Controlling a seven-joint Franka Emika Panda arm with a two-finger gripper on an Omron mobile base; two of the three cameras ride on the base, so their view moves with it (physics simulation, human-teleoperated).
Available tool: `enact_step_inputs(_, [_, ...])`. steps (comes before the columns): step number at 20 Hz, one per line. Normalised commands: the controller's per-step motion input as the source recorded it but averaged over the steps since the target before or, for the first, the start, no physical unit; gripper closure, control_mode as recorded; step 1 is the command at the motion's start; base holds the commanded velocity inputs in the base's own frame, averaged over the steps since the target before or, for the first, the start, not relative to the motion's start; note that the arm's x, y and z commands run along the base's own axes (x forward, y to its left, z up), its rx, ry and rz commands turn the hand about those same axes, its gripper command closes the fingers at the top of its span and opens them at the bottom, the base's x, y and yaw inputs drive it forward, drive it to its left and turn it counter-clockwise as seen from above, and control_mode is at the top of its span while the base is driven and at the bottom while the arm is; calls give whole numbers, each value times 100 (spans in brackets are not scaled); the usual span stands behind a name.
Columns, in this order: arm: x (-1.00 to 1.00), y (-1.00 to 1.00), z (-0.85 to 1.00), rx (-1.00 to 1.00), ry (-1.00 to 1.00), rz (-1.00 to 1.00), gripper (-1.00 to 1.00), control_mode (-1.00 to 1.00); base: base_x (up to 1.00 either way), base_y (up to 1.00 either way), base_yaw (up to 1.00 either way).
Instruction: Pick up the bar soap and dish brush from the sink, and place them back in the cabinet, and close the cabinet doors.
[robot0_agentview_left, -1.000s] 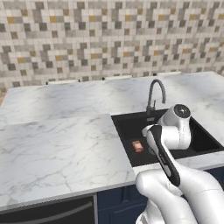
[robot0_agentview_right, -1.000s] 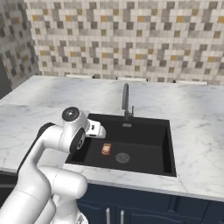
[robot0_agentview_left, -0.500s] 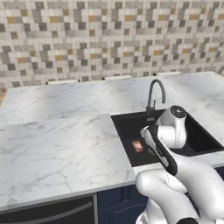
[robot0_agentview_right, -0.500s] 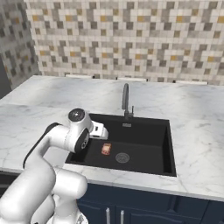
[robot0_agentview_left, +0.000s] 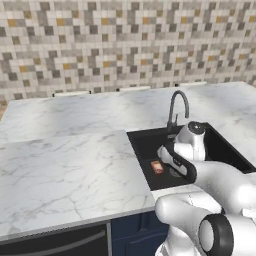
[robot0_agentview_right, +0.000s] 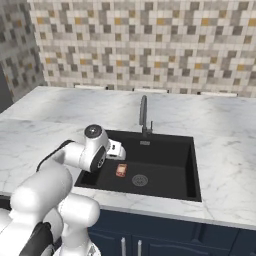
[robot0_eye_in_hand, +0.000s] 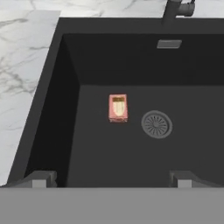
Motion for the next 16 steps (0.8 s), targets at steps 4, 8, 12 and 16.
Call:
enact_step_inputs(4, [28,0,-35,0,3,0,-100,-100,0,0,0])
enact_step_inputs(8, [22,-4,-31,0,4,0,-100,-100,0,0,0])
enact_step_inputs(12, [17,-9,-27,0,5,0,-100,-100,0,0,0])
enact_step_inputs(16, [13,-9,-13,1,8,1,-100,-100,0,0,0])
